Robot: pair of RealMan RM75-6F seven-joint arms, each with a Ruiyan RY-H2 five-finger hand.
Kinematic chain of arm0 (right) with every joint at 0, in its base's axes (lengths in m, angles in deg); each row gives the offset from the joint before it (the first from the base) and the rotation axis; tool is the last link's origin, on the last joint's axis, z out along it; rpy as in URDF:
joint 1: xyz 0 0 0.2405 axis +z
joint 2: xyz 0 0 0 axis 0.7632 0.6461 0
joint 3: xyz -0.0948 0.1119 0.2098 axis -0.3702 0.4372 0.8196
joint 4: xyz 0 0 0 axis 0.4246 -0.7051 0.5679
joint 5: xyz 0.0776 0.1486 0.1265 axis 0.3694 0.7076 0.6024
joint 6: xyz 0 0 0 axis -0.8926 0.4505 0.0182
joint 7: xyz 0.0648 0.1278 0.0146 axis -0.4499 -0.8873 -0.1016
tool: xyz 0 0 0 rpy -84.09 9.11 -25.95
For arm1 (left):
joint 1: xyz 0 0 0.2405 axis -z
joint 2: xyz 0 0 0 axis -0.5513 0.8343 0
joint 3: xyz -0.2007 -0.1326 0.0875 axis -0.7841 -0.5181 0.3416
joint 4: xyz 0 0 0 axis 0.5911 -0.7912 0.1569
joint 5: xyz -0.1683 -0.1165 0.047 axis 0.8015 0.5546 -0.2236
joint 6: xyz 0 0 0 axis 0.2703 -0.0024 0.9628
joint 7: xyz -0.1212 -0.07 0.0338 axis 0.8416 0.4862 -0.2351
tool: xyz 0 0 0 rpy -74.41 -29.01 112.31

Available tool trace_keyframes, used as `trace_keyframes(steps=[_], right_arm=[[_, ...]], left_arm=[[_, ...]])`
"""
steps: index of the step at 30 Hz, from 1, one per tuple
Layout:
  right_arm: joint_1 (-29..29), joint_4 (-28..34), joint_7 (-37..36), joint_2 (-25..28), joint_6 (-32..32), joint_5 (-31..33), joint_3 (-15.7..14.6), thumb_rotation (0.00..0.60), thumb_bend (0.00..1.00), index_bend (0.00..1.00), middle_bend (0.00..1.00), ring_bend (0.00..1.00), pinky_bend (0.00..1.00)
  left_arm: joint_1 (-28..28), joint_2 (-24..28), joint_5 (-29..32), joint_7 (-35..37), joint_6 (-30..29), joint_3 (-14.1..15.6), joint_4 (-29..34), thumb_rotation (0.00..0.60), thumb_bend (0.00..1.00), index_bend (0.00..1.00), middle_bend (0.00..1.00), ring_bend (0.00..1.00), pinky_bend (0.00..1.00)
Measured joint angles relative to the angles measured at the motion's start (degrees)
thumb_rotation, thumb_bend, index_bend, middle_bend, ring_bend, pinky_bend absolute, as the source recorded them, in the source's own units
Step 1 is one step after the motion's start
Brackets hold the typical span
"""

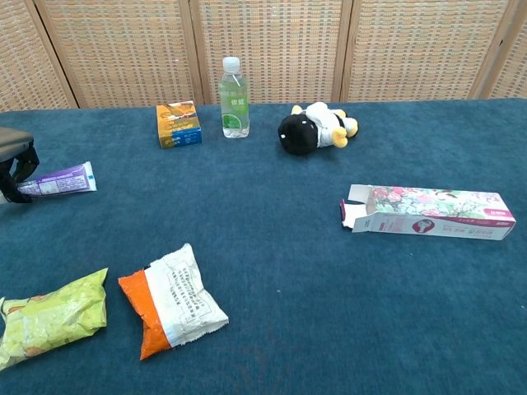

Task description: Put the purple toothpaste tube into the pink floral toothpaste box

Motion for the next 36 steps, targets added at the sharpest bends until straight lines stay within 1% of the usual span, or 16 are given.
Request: trace_keyframes(steps=[6,13,20,29,36], right_arm=[[-0.1,0.1,-0.7,0.3,0.2,-0.1,0.1,0.6,0.0,0.0,0.0,0.0,0.0],[-0.1,0.4,-0.9,0.5,0.5,-0.5,0.0,0.6,0.0,0.0,0.0,0.0,0.0],[-0.1,0.6,-1.1,0.6,0.8,-0.7,0.1,0.6,0.0,0.0,0.0,0.0,0.0],[-0.1,0.5,-1.6,0.7,0.7,-0.7,0.2,0.6,0.0,0.0,0.0,0.0,0.0],[1.1,0.7,-1.4,0.5,-0.6,-0.5,0.9,0.6,0.0,0.0,0.0,0.0,0.0]], left_arm=[[-0.3,0.9,-4.6,4.2,-3.4,0.7,0.8,0.6,0.23,0.8,0.68,0.58,0.55],[-0.7,3.7,-8.9,7.0,-8.3,1.3,4.2,0.6,0.23,0.81,0.68,0.59,0.55],[-1.1,7.7,-14.6,9.3,-14.4,2.4,10.4,0.6,0.23,0.81,0.68,0.59,0.55],[-2.1,11.4,-22.7,12.5,-22.6,4.8,15.6,0.6,0.23,0.81,0.68,0.59,0.55],[-2.9,14.6,-25.1,14.8,-26.0,5.3,18.8,0.6,0.23,0.81,0.68,0.59,0.55]])
